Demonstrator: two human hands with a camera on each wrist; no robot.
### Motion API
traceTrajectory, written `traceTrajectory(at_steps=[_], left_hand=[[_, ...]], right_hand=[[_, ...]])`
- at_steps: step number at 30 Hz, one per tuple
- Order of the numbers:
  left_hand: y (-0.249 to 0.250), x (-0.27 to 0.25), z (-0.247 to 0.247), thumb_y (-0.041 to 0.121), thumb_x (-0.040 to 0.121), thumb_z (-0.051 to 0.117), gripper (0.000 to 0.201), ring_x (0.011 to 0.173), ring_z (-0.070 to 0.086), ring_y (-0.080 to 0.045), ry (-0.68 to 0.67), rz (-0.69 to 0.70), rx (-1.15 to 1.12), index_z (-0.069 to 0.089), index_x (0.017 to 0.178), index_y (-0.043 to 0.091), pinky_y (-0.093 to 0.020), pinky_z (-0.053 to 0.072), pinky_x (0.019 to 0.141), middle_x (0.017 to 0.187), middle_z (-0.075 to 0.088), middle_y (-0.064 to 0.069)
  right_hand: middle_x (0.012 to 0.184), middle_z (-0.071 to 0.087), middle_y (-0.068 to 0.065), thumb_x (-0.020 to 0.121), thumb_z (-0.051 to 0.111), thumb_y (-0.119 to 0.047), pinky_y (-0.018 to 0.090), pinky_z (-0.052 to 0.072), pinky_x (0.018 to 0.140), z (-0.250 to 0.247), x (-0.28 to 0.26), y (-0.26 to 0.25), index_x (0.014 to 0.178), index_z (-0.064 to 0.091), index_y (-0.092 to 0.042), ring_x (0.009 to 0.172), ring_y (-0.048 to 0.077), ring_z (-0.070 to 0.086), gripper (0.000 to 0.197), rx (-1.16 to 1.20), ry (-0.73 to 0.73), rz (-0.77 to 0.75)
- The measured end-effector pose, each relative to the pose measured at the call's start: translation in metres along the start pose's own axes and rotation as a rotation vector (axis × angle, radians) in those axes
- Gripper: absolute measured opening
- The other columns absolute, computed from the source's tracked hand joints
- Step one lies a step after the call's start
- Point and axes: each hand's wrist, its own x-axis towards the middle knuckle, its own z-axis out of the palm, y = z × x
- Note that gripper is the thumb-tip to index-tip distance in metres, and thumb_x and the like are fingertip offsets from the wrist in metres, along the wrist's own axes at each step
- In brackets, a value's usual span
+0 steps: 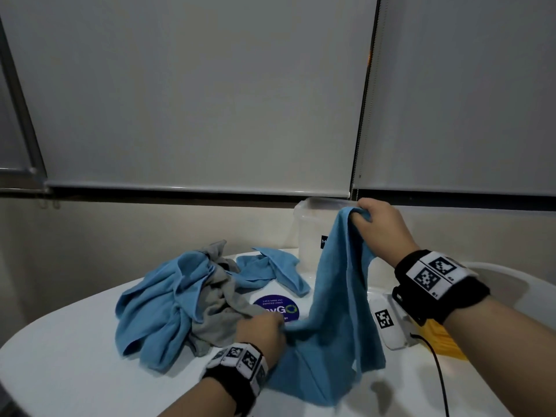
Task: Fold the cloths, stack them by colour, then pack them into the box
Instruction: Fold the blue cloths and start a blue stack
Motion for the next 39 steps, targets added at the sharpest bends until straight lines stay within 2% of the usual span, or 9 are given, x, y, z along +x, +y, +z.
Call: traceTrajectory(at_steps=[5, 9, 16, 22, 24, 26, 30, 35, 39], left_hand=[[-0.051, 0.021, -0.042, 0.039, 0.087, 0.048, 0.032, 0.116, 0.058, -0.018, 0.055, 0.035, -0.284, 0.059, 0.117, 0.036, -0.034, 0.045, 0.097, 0.121, 0.064, 0.007], [-0.102, 0.021, -0.07, 0.054, 0.075, 0.069, 0.095, 0.147, 0.011, -0.018, -0.007, 0.03, 0.031, 0.013, 0.15, 0.039, -0.055, 0.015, 0.114, 0.158, 0.014, 0.012], [-0.175, 0.04, -0.1, 0.089, 0.022, 0.066, 0.158, 0.143, -0.024, -0.034, -0.139, -0.228, 0.259, -0.044, 0.127, 0.043, -0.068, 0.014, 0.11, 0.138, -0.051, 0.007], [-0.198, 0.079, -0.084, 0.083, 0.001, 0.065, 0.18, 0.143, -0.004, -0.047, -0.39, -0.349, 0.095, -0.041, 0.137, 0.03, -0.051, 0.015, 0.118, 0.154, -0.028, -0.017], [-0.206, 0.096, -0.07, 0.079, 0.007, 0.075, 0.18, 0.144, 0.006, -0.044, -0.405, -0.369, 0.064, -0.045, 0.133, 0.032, -0.05, 0.023, 0.116, 0.158, -0.016, -0.015], [-0.218, 0.113, -0.055, 0.074, 0.014, 0.081, 0.179, 0.145, 0.019, -0.033, -0.416, -0.361, 0.053, -0.048, 0.129, 0.027, -0.043, 0.028, 0.115, 0.16, 0.003, -0.011], [-0.213, 0.133, -0.04, 0.076, 0.025, 0.08, 0.167, 0.143, 0.027, -0.021, -0.387, -0.234, 0.081, -0.023, 0.147, 0.027, -0.033, 0.024, 0.117, 0.158, 0.02, -0.002], [-0.183, 0.15, -0.022, 0.046, 0.073, 0.075, 0.108, 0.137, 0.038, -0.02, -0.299, -0.134, 0.142, 0.001, 0.151, 0.035, -0.029, 0.032, 0.112, 0.152, 0.035, 0.001], [-0.165, 0.152, -0.026, 0.033, 0.078, 0.067, 0.098, 0.138, 0.037, -0.019, -0.264, -0.111, 0.23, -0.001, 0.146, 0.049, -0.041, 0.034, 0.111, 0.152, 0.032, 0.007]], right_hand=[[0.076, 0.053, 0.01, 0.092, 0.047, -0.013, 0.033, 0.034, 0.06, 0.025, -0.003, 0.016, 0.079, 0.054, -0.001, 0.072, 0.024, 0.047, 0.019, 0.05, -0.044, 0.082], [0.07, 0.045, 0.007, 0.092, 0.045, -0.01, 0.031, 0.031, 0.06, 0.062, -0.011, 0.038, 0.073, 0.044, -0.009, 0.067, 0.021, 0.041, 0.019, 0.239, -0.059, 0.253], [0.078, 0.053, 0.006, 0.094, 0.047, -0.012, 0.028, 0.031, 0.064, 0.132, -0.016, 0.056, 0.078, 0.05, -0.008, 0.077, 0.022, 0.05, 0.017, 0.11, -0.267, 0.252], [0.092, 0.059, 0.013, 0.09, 0.049, -0.013, 0.03, 0.048, 0.082, 0.187, 0.002, 0.075, 0.061, 0.046, -0.013, 0.087, 0.022, 0.058, 0.028, -0.008, -0.584, 0.247], [0.14, 0.042, 0.019, 0.095, 0.045, -0.019, 0.021, 0.034, 0.1, 0.198, 0.007, 0.081, 0.086, 0.059, -0.012, 0.133, 0.025, 0.039, 0.018, -0.062, -0.712, 0.247], [0.153, 0.024, 0.017, 0.095, 0.045, -0.023, 0.02, 0.027, 0.105, 0.207, 0.012, 0.088, 0.114, 0.06, -0.01, 0.143, 0.023, 0.024, 0.028, -0.066, -0.796, 0.236], [0.097, 0.049, 0.005, 0.09, 0.05, -0.026, 0.031, 0.042, 0.089, 0.225, 0.012, 0.095, 0.067, 0.05, -0.019, 0.095, 0.023, 0.052, 0.024, -0.04, -0.918, 0.218], [0.087, 0.053, 0.002, 0.091, 0.048, -0.027, 0.029, 0.039, 0.077, 0.243, 0.002, 0.066, 0.068, 0.053, -0.02, 0.086, 0.017, 0.048, 0.025, 0.011, -1.129, 0.058], [0.069, 0.045, -0.011, 0.09, 0.05, -0.024, 0.023, 0.038, 0.067, 0.247, -0.009, 0.04, 0.058, 0.045, -0.031, 0.075, 0.012, 0.047, 0.034, 0.105, -1.181, -0.021]])
